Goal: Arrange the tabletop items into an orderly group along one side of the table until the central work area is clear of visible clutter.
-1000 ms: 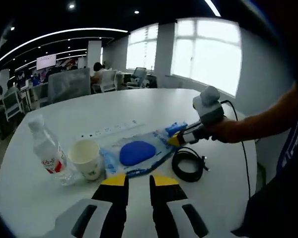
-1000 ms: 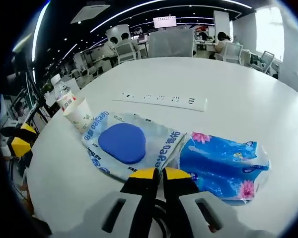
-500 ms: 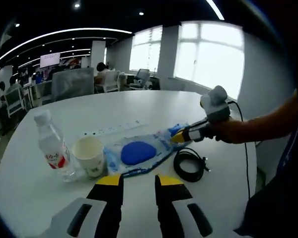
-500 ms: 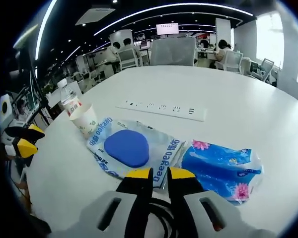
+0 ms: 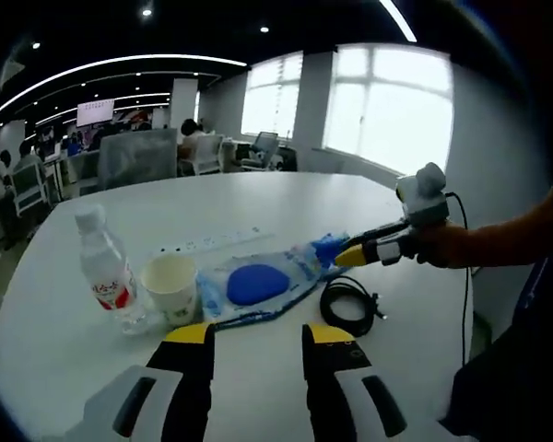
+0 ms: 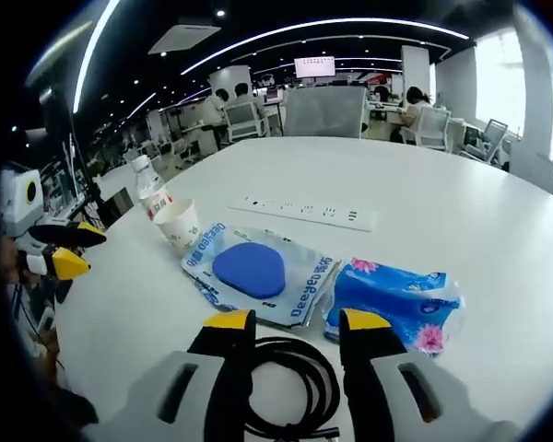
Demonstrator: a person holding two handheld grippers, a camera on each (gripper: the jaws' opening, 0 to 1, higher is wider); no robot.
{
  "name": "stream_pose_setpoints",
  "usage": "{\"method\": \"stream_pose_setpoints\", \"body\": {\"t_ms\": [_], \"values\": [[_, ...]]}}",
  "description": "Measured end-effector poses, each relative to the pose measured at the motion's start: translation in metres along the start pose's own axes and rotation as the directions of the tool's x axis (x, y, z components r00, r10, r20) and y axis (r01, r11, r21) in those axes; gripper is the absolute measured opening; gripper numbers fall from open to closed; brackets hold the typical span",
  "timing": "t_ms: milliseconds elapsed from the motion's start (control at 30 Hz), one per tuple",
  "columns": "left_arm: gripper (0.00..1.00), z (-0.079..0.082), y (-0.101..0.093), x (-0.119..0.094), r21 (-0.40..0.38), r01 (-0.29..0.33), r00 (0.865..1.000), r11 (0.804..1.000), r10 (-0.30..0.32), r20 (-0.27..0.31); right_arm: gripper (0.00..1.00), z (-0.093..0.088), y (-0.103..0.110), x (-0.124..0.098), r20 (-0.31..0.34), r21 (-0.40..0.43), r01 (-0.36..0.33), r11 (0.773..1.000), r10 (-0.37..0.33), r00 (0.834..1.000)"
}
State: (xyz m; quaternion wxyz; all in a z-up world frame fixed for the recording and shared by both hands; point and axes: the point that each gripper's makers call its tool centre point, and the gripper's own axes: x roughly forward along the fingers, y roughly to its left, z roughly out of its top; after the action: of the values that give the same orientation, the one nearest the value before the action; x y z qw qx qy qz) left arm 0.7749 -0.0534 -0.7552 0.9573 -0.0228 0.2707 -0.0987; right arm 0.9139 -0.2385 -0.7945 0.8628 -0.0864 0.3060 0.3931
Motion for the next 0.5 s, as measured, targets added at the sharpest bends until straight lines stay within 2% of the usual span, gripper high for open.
{"method": "stream_pose_setpoints", "body": {"t_ms": [167, 367, 500], "values": [[0.42, -0.004, -0.002, -0.011, -0.005, -0.009, 1.000, 1.000, 0.009, 0.004, 0.45, -0.005, -0.001, -0.017, 0.018, -0.006, 0.002, 1.000, -0.002, 1.000], [0.49, -0.008, -0.004, -0.027, -0.007, -0.014, 1.000, 1.000, 0.015, 0.017, 0.60, -0.010, 0.008, -0.043, 0.045, -0.018, -0.011, 1.000, 0.012, 0.999], [0.53, -0.012, -0.005, -0.039, -0.011, -0.016, 0.999, 1.000, 0.017, 0.031, 0.68, -0.021, 0.012, -0.055, 0.064, -0.013, -0.026, 1.000, 0.027, 0.998]]}}
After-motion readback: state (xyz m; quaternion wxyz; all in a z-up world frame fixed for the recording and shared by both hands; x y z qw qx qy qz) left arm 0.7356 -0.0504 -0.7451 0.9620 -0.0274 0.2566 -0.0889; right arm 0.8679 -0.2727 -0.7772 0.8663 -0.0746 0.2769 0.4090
